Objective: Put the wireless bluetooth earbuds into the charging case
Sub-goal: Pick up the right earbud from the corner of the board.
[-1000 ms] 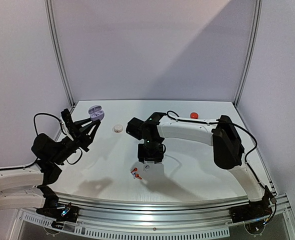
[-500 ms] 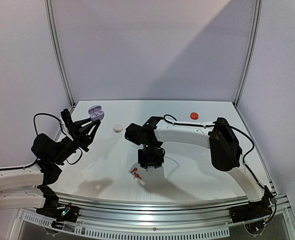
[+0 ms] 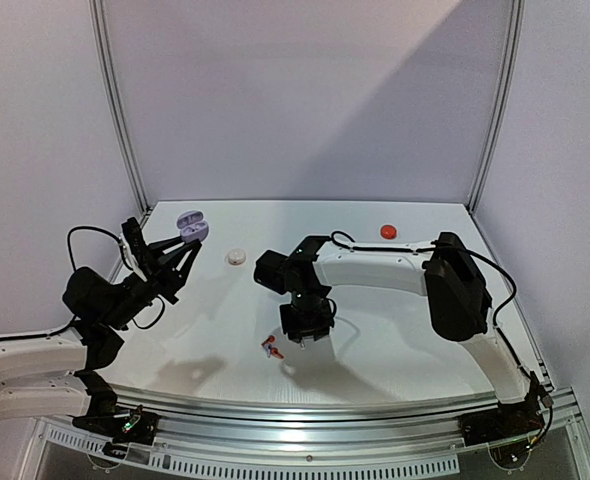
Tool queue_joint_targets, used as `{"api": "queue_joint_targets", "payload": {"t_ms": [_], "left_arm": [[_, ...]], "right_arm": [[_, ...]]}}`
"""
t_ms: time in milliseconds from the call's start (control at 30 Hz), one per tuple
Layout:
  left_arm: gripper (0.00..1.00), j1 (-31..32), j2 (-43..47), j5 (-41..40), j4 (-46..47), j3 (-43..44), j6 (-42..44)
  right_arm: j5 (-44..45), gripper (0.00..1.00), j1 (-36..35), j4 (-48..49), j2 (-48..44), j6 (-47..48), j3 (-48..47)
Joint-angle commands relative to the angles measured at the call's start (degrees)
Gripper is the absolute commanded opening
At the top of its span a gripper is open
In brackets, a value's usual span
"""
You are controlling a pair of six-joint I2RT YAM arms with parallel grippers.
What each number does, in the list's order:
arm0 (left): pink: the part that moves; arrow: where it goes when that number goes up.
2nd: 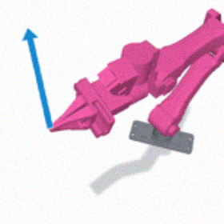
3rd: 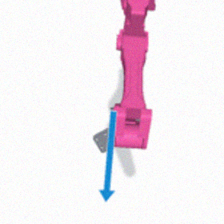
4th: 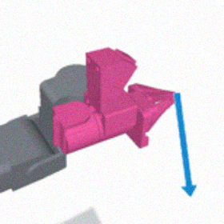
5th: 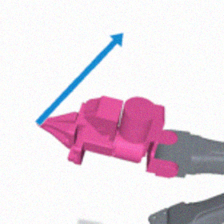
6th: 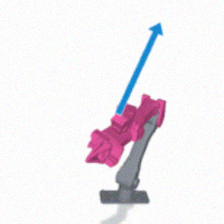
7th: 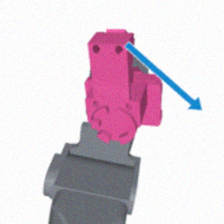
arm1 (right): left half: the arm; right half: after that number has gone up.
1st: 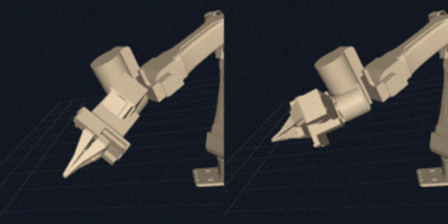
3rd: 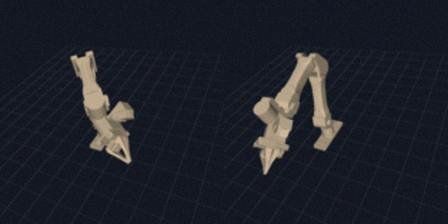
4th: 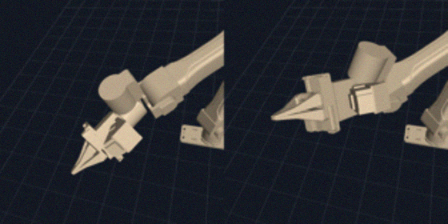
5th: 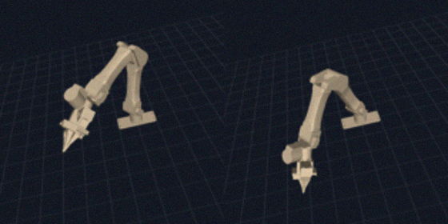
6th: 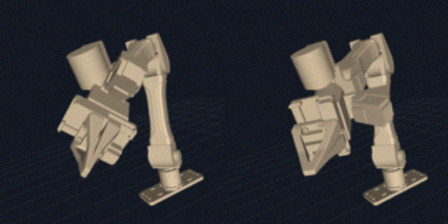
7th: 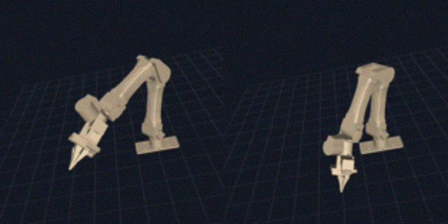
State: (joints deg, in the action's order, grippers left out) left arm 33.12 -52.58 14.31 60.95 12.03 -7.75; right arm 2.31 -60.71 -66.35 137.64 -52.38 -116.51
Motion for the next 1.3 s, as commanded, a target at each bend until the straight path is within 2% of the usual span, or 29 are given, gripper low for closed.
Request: {"api": "queue_joint_targets", "payload": {"t_ms": [0, 167, 533, 933, 1067, 1167, 1267], "left_arm": [[0.00, 0.63, -0.40, 0.16, -0.04, -0.08, -0.27], [0.00, 0.62, -0.33, 0.24, -0.13, -0.10, -0.15], [0.00, 0.54, -0.27, 0.36, -0.13, -0.25, 0.23], [0.00, 0.54, -0.29, 0.57, -0.13, -0.43, 0.70], [0.00, 0.63, -0.74, 0.27, 0.23, -0.43, 1.15], [0.00, 1.00, -1.39, -0.21, 1.53, -0.18, 2.00], [0.00, 1.55, -2.58, -0.17, 4.02, 0.00, 4.60]], "right_arm": [[-1.61, 0.34, -0.29, 1.87, 0.72, 0.35, -0.30], [-1.64, 0.27, -0.21, 3.41, 1.35, 0.68, -0.49], [-1.69, 0.25, -0.20, 3.03, 2.71, 0.42, -2.14], [-0.81, 0.06, -0.14, 2.78, 1.59, 1.14, -2.53], [4.06, 0.01, -0.08, 3.04, -2.06, 1.69, -4.21], [11.01, 0.00, -0.18, 3.98, -6.95, 3.71, -7.10], [17.13, 0.00, -0.16, 10.81, -12.57, 6.93, -8.30]]}}
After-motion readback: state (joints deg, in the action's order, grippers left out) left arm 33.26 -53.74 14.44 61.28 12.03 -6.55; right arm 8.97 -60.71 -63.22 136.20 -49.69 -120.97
